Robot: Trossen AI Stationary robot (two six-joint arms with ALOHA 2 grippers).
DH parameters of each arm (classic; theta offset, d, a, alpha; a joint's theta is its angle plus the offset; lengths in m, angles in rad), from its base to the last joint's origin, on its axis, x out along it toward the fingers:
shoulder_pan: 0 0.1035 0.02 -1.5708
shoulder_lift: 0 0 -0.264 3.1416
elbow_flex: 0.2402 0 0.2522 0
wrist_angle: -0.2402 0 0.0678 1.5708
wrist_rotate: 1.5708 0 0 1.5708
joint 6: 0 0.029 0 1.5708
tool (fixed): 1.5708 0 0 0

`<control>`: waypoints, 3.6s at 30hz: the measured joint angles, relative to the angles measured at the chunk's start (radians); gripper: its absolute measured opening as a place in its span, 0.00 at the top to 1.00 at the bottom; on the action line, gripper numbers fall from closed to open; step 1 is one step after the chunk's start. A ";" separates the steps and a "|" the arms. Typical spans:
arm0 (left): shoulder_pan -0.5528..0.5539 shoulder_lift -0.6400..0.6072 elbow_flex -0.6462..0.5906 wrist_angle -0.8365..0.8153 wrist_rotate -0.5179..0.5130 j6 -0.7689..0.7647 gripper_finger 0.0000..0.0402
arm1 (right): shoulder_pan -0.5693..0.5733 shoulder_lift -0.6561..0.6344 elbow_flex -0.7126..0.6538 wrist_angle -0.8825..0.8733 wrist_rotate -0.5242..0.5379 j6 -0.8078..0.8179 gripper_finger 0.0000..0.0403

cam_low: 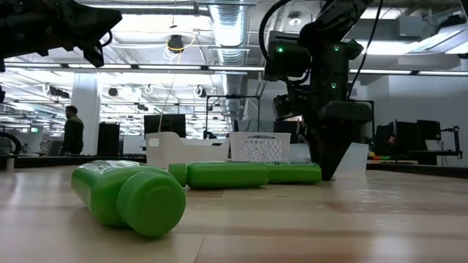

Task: Pick & Place Travel size toiletries
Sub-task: Put the silver nail cutter into the right white bin

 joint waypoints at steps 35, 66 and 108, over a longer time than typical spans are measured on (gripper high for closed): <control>0.000 0.000 0.000 -0.001 0.000 0.000 1.00 | -0.179 -0.274 0.195 0.023 0.018 0.002 0.85; 0.000 0.000 0.000 0.000 0.000 0.000 1.00 | -0.553 0.258 0.660 -0.181 0.005 -0.133 0.85; 0.000 0.000 0.000 -0.001 0.000 0.000 1.00 | -0.098 -0.118 0.258 -0.293 -0.164 -0.320 0.39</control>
